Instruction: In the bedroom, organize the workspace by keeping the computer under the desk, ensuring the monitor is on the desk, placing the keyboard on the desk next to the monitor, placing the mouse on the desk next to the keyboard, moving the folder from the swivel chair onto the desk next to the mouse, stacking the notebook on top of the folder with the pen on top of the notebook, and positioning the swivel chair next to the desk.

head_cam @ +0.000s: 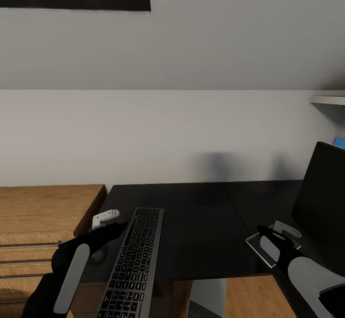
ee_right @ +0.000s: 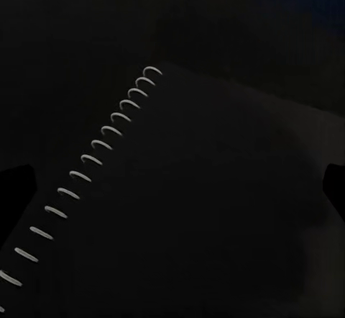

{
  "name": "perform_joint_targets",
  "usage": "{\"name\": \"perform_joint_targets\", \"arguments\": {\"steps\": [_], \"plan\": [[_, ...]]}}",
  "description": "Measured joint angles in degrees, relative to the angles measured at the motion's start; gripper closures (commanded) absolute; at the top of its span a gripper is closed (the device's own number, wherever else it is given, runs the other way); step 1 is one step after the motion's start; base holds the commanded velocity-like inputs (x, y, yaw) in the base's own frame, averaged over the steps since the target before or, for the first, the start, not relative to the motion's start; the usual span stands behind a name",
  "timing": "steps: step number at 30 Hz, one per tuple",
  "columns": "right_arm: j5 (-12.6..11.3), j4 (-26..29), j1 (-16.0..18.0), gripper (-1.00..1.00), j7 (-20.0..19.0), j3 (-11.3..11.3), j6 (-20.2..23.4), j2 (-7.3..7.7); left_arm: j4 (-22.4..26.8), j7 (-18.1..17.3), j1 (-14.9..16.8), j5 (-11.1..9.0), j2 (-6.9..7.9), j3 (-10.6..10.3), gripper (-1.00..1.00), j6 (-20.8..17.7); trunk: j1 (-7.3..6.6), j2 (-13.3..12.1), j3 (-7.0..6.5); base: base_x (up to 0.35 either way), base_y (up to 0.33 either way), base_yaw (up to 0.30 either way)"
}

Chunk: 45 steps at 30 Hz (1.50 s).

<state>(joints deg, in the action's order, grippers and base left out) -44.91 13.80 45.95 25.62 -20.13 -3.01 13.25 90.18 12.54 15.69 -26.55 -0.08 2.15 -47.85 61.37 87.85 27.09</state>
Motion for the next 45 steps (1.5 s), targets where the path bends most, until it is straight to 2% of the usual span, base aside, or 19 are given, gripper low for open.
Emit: {"name": "perform_joint_targets", "arguments": {"steps": [13, 15, 19, 25, 45], "plan": [[0.1, 0.0, 0.0, -1.00, 0.0, 0.0, -0.1, -0.01, 0.0, 0.0, 0.0, 0.0, -0.08, -0.1, -1.00, 0.0, 0.00, 0.0, 0.00, 0.000, 0.000, 0.000], [0.1, 0.0, 0.0, -1.00, 0.0, 0.0, -0.1, -0.02, 0.0, 0.0, 0.0, 0.0, -0.08, -0.1, -1.00, 0.0, 0.43, 0.8, 0.35, 0.000, 0.000, 0.000], [1.7, 0.1, 0.1, -1.00, 0.1, -0.9, -0.2, -0.07, 0.0, 0.0, 0.0, 0.0, -0.08, -0.1, -1.00, 0.0, 1.30, 2.4, 1.05, 0.000, 0.000, 0.000], [1.5, 0.9, 0.1, -1.00, 0.1, -0.7, -2.8, -0.09, 0.0, 0.1, 0.0, 0.0, -0.08, -0.1, -1.00, 0.0, 2.62, 4.8, 2.13, 0.000, 0.000, 0.000], [1.5, 1.0, 0.1, -1.00, 0.1, -0.8, -2.9, -0.09, -0.5, 0.0, 0.0, 0.1, 0.12, 0.0, -1.00, 0.0, 2.63, 4.8, 2.14, 0.000, 0.000, 0.000]]}}
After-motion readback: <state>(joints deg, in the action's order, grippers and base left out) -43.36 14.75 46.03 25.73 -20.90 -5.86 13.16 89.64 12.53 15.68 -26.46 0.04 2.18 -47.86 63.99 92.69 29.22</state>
